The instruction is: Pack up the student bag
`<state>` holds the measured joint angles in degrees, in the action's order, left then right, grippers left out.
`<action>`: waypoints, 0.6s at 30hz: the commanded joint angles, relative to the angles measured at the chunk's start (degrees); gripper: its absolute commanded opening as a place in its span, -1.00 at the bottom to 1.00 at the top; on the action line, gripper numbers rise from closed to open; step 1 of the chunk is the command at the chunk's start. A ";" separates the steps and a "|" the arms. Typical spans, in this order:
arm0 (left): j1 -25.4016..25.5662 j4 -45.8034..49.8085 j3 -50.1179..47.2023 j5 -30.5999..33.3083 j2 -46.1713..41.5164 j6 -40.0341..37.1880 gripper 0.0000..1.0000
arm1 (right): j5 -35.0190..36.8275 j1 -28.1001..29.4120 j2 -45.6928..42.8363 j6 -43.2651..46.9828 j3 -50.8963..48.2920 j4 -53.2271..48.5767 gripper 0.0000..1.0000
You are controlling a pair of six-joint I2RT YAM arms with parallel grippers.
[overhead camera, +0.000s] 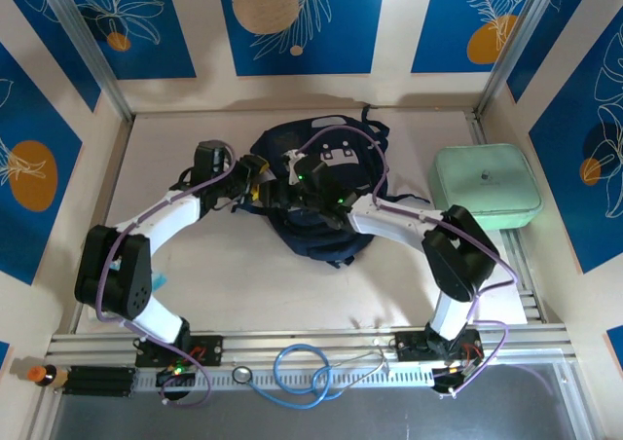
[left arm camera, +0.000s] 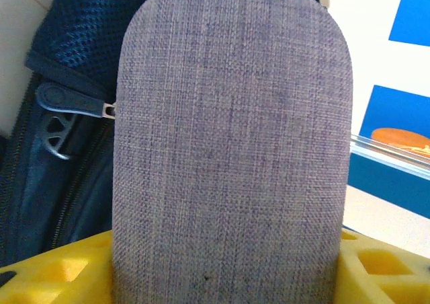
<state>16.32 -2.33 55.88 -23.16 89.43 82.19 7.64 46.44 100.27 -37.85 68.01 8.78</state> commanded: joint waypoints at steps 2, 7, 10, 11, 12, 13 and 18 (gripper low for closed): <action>0.30 -4.09 -1.01 -2.11 -0.08 3.00 0.23 | 0.89 -0.20 1.65 -0.47 1.20 3.74 0.13; 0.34 -4.13 -1.39 -2.46 -0.39 3.15 0.25 | 1.66 -0.40 3.64 -0.21 3.54 4.90 -0.02; 0.36 -4.32 -1.55 -2.71 -0.48 3.06 0.26 | 2.04 -0.55 4.60 -0.60 4.50 4.58 -0.21; 0.34 -4.60 -1.57 -2.81 -0.55 2.72 0.26 | 2.25 -0.69 4.59 -0.77 4.42 4.58 -0.27; 0.32 -4.58 -1.37 -2.86 -0.66 1.67 0.27 | 2.59 -0.80 4.46 -0.99 4.19 4.50 -0.35; 0.21 -4.25 -1.06 -2.95 -0.71 0.37 0.31 | 2.58 -0.95 4.17 -0.97 3.86 4.58 -0.45; -0.06 0.49 2.85 -1.42 -2.09 -14.41 0.66 | 1.78 -1.94 0.23 0.52 0.99 3.47 -0.52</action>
<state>16.05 -4.08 55.31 -23.77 89.41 78.37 8.97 45.28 104.05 -38.33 69.97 11.05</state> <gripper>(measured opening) 0.809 0.279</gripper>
